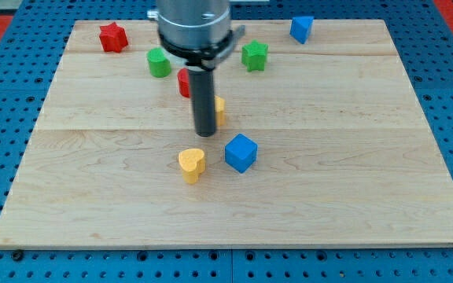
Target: Place the blue cube at the bottom of the yellow hexagon
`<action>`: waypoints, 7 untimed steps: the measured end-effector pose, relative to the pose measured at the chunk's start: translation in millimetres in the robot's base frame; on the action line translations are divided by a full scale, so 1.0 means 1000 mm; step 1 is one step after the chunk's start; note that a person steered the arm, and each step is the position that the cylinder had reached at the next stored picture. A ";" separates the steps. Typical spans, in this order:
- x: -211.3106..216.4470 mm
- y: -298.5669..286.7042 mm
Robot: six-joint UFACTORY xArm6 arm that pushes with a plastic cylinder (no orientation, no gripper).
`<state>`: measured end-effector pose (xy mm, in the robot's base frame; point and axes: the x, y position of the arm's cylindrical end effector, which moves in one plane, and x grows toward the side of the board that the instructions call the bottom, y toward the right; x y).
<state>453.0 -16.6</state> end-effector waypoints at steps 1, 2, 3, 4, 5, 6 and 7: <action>-0.007 0.040; -0.022 0.010; -0.036 -0.022; -0.032 0.062; -0.022 0.151; 0.045 0.177; 0.056 0.144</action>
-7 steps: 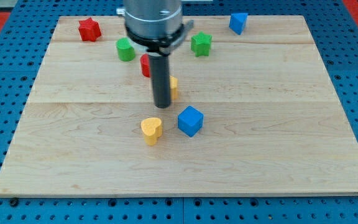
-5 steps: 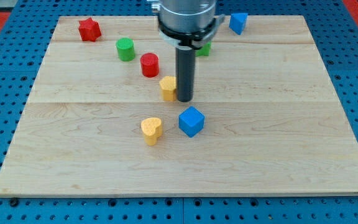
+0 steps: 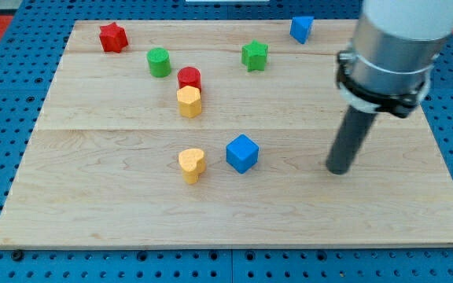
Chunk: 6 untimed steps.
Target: Place the blue cube at the bottom of the yellow hexagon
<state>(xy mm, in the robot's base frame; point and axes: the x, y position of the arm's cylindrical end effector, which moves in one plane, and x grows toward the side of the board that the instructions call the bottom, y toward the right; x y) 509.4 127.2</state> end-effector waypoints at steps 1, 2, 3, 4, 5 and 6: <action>-0.010 -0.050; -0.020 -0.062; 0.010 -0.027; 0.017 -0.050; 0.006 -0.092; -0.023 -0.115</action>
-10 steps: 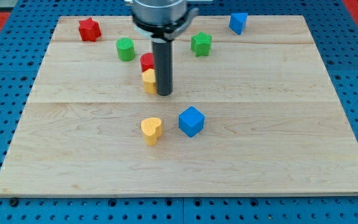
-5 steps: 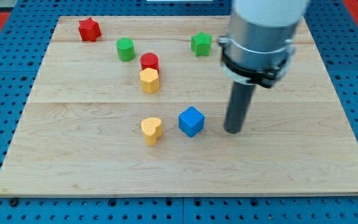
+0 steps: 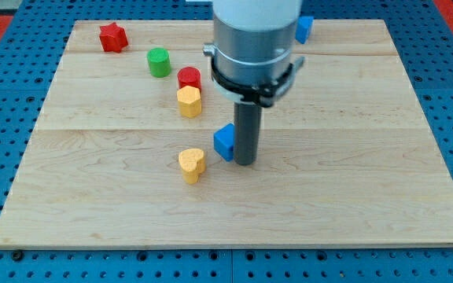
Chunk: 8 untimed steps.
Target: Place the blue cube at the bottom of the yellow hexagon
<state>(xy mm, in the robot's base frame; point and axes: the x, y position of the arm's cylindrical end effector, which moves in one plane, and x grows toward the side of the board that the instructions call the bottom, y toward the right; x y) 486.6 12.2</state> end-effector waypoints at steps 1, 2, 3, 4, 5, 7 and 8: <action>-0.015 -0.030; -0.034 0.027; -0.043 -0.002; -0.041 -0.030; -0.041 -0.002; -0.041 0.001; -0.045 0.004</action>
